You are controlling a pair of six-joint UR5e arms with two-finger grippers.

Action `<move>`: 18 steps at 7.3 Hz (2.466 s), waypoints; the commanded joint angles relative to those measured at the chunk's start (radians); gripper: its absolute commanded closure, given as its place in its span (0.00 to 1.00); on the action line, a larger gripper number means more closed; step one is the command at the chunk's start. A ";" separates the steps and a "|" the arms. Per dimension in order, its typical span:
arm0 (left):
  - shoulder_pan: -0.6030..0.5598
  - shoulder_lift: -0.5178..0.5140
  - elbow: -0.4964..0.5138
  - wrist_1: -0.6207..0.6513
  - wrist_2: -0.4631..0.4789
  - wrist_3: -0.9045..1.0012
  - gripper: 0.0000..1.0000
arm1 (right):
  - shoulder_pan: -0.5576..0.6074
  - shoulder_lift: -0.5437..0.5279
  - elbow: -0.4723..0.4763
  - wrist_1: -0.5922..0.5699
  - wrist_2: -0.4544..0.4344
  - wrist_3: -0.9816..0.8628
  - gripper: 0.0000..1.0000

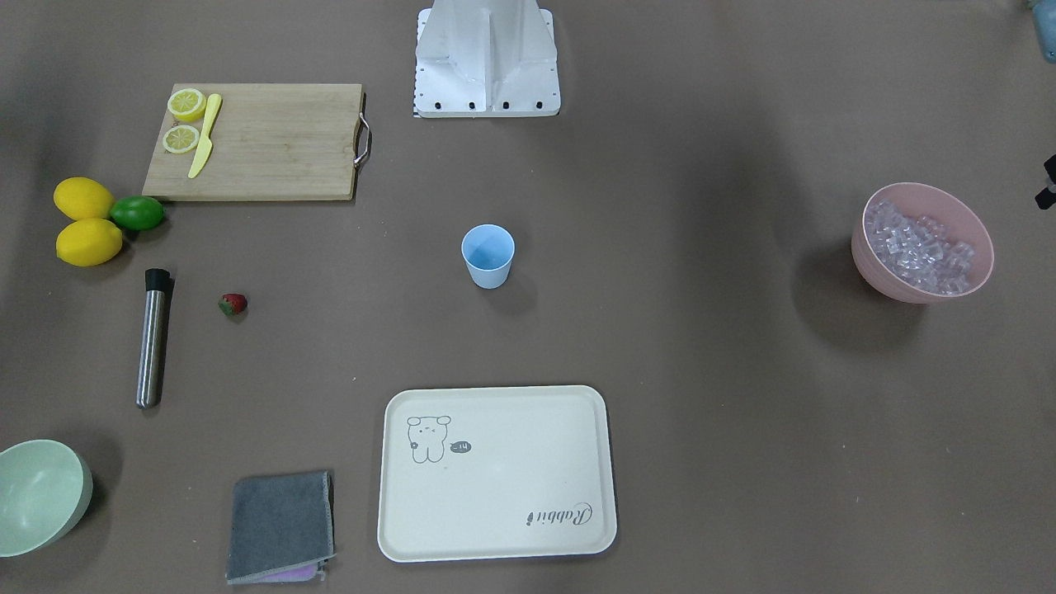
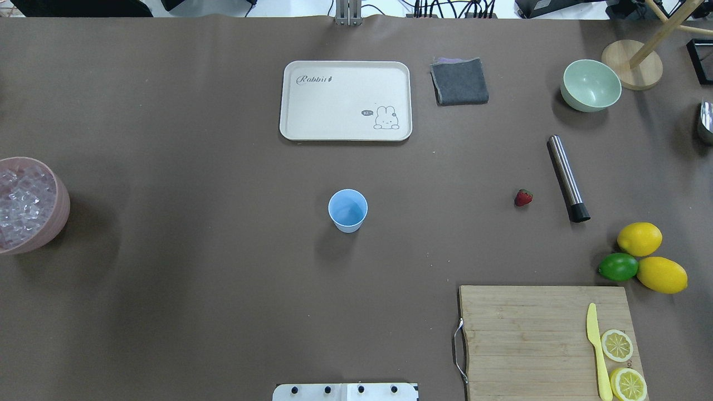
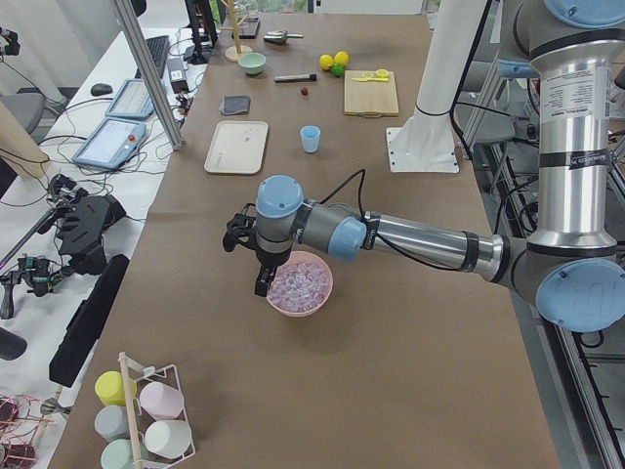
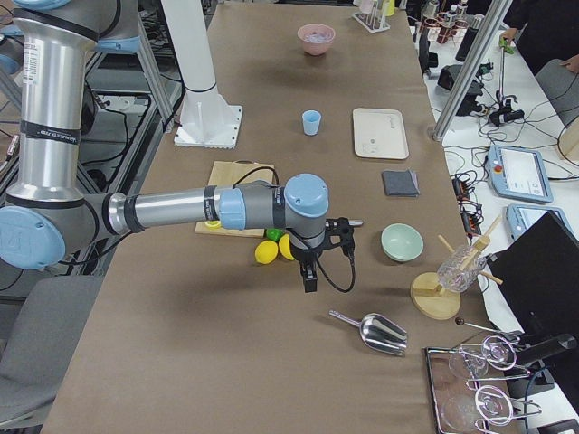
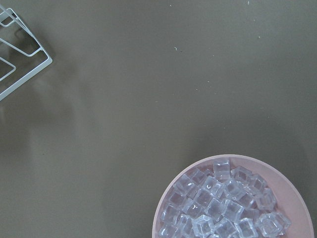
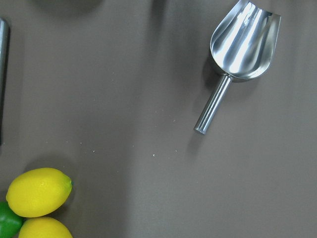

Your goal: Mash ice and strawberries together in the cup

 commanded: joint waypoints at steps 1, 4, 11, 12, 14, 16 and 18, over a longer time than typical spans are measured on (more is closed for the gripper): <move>0.001 -0.002 -0.002 -0.002 0.001 0.003 0.03 | 0.012 0.003 0.001 -0.013 -0.010 -0.010 0.00; 0.003 0.001 0.003 -0.026 0.002 -0.006 0.03 | 0.016 0.004 0.001 -0.014 -0.010 -0.010 0.00; 0.008 -0.036 0.038 -0.031 0.024 -0.029 0.03 | 0.044 -0.045 0.022 -0.011 0.004 -0.019 0.00; 0.008 -0.032 0.015 -0.037 0.037 -0.037 0.03 | 0.065 -0.060 0.022 -0.011 0.002 -0.059 0.00; 0.011 -0.016 0.000 -0.037 0.026 -0.063 0.02 | 0.087 -0.072 0.019 -0.010 -0.008 -0.084 0.00; 0.011 -0.015 -0.002 -0.037 0.021 -0.161 0.03 | 0.087 -0.060 0.021 -0.007 0.002 -0.082 0.00; 0.011 0.002 -0.017 -0.037 -0.011 -0.248 0.03 | 0.088 -0.065 0.026 -0.007 0.033 -0.081 0.00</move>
